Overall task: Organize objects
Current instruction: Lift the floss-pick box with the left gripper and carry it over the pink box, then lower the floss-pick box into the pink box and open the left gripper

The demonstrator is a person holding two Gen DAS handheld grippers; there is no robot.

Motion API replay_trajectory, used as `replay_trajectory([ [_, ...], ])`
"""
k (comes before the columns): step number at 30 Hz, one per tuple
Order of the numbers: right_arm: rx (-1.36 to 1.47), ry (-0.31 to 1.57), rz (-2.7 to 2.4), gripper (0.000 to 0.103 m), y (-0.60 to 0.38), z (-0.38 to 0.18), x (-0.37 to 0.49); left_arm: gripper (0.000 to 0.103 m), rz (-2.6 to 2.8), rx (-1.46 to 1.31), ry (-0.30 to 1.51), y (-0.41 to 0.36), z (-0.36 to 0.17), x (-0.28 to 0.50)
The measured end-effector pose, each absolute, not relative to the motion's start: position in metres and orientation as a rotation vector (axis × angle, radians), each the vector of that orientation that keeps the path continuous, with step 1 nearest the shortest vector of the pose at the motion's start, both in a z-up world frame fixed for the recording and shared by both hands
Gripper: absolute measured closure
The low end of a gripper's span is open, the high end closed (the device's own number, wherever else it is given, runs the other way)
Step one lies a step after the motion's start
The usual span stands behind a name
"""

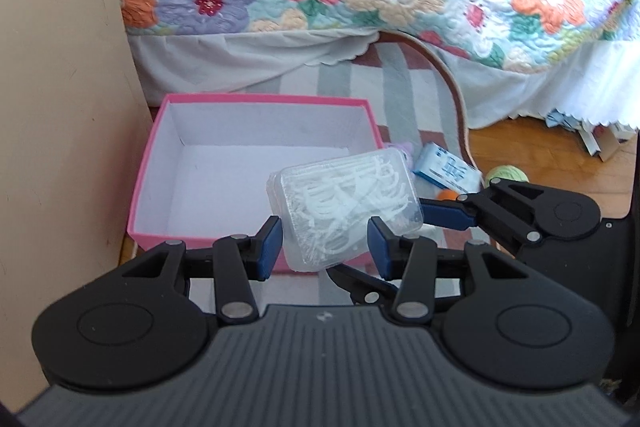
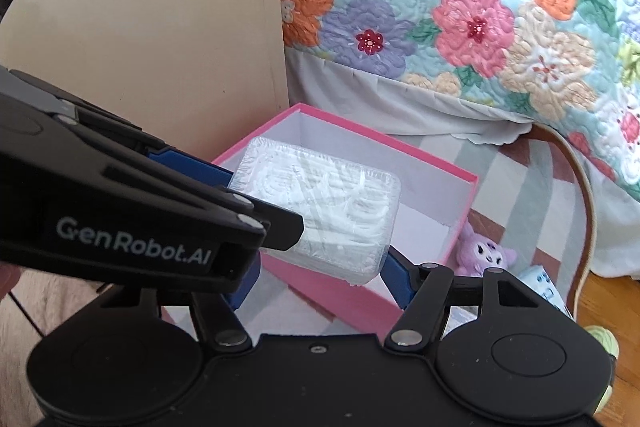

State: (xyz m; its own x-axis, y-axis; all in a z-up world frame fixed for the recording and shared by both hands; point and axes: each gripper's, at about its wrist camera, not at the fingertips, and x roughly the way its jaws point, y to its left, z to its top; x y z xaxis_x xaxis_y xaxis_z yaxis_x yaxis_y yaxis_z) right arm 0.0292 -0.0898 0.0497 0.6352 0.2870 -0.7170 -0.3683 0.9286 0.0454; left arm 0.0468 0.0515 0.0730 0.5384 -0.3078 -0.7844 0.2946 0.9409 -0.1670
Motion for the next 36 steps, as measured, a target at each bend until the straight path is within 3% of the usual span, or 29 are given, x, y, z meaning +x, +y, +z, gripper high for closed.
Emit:
replay_trajectory([
  [15, -0.189, 0.826, 0.417, 0.035, -0.090, 0.014, 0.145, 0.058, -0.274, -0.043, 1.022, 0.074, 0.029, 0.158],
  [36, -0.069, 1.003, 0.416, 0.039, -0.078, -0.074, 0.231, 0.058, -0.198, -0.132, 1.166, 0.092, -0.065, 0.254],
])
